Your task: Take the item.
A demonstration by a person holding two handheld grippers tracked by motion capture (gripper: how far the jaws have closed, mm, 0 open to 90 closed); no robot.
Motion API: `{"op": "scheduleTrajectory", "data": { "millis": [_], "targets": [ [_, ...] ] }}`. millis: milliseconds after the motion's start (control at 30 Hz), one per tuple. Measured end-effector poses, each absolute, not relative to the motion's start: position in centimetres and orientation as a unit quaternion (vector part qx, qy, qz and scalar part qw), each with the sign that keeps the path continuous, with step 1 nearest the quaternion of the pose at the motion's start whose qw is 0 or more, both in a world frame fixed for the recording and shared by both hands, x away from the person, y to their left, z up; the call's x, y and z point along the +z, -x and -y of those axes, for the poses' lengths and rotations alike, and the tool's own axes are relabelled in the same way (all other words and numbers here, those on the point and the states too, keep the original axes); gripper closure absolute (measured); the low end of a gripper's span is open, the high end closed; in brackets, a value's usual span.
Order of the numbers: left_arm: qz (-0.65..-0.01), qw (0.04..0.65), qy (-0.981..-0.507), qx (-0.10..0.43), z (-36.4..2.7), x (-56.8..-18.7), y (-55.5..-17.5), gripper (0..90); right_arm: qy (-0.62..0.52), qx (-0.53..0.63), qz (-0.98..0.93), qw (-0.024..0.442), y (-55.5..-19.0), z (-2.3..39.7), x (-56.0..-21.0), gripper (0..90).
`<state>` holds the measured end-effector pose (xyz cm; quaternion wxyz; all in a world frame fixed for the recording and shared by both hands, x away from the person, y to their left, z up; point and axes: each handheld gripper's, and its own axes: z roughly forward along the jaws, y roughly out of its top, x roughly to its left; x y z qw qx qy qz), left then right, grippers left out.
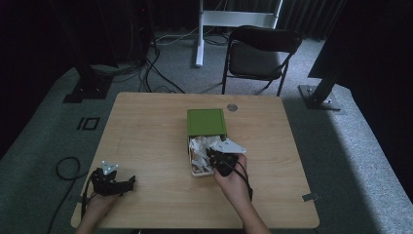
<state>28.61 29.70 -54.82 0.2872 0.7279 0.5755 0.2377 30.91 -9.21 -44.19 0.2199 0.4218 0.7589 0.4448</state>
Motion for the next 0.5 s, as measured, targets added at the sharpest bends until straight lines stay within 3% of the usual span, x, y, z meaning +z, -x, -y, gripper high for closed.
{"op": "scheduleTrajectory", "data": {
  "millis": [500],
  "targets": [
    [-0.576,0.287,-0.728,0.237,-29.7,-54.8,-28.6,2.3,-0.417,0.479,-0.734,0.238,-30.8,11.7,-40.5,89.1]
  ]
}}
